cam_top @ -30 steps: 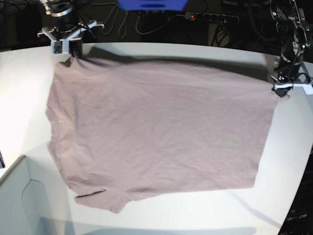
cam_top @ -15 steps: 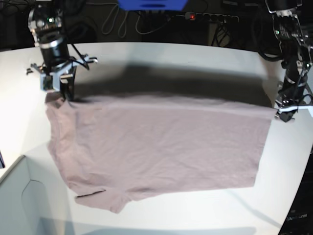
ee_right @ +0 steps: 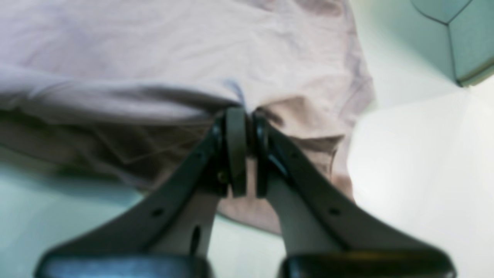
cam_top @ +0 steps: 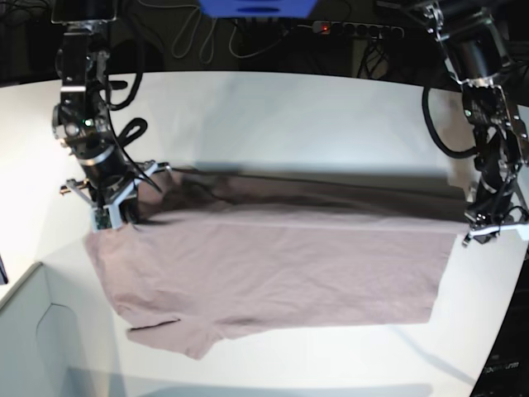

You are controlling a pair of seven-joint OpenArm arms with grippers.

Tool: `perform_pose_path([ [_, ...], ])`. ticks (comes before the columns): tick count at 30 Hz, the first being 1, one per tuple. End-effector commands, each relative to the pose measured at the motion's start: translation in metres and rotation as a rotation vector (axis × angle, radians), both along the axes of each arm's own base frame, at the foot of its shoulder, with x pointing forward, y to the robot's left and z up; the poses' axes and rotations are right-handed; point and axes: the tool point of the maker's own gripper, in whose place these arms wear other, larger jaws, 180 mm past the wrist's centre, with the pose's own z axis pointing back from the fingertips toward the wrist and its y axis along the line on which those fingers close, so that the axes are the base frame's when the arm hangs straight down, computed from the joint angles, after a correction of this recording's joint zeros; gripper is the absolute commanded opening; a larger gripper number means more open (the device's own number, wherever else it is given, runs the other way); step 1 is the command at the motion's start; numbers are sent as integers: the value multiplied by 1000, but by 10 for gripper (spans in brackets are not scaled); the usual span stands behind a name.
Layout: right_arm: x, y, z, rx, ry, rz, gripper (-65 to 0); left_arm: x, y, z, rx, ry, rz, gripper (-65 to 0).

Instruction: Layout the t-shirt on the table in an organized manner, then fold the t-shirt properly

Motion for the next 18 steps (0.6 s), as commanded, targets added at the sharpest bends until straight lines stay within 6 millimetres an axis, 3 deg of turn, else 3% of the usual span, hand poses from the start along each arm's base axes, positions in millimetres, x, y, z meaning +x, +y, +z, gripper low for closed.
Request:
perform_pose_path([
  [1,11,-4,12,-6,-45,3,-650,16,1,19,34,-51,-19,-650],
  [6,24,-5,5,3,-35,2,-650,36,-18,9,20,-22,-68,-650],
  [12,36,-6,3,10,-32,-4,-650,50,-14,2,3,2,-51,-650],
  [18,47,-6,11,12,-54,-5,-650,53,2,13,27,-8,-38,-650],
])
